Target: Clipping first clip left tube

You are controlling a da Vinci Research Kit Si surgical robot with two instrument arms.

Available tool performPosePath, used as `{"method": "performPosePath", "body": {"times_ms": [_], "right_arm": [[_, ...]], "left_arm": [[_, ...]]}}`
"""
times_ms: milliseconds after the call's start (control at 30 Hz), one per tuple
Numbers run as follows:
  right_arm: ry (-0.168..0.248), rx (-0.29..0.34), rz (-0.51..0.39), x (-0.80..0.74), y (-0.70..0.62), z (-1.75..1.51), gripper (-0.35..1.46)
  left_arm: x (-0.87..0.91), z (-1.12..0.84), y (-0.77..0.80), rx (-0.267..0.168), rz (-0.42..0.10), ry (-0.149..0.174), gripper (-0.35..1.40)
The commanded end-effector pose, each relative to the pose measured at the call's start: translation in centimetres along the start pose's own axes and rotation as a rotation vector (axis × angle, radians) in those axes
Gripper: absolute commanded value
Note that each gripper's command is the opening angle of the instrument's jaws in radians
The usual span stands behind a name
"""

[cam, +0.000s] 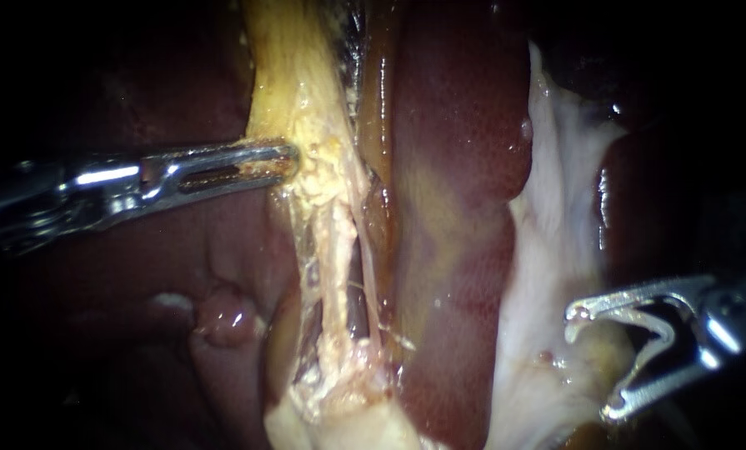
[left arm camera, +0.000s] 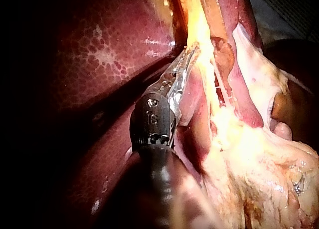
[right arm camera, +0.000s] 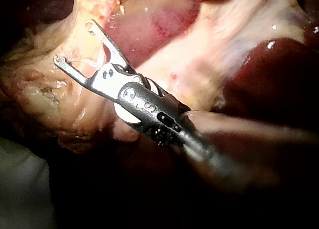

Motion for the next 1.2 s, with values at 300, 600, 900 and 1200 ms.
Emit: {"method": "performPosePath", "body": {"times_ms": [300,600,900,1200], "right_arm": [[0.000,-0.002,-0.001,0.00,0.01,0.05,0.59],[0.001,-0.030,0.146,-0.30,0.22,0.61,0.60],[-0.007,-0.062,0.318,-0.80,0.67,1.49,0.59],[-0.059,-0.119,0.378,-1.21,1.14,1.95,0.59]], "left_arm": [[0.00,-0.02,-0.01,0.003,0.000,0.001,-0.35],[-0.20,-0.36,-0.08,0.007,-0.011,0.008,-0.35],[-0.43,-0.75,-0.16,-0.006,-0.024,-0.016,-0.35],[-0.60,-0.96,-0.35,-0.005,-0.025,-0.039,-0.35]]}}
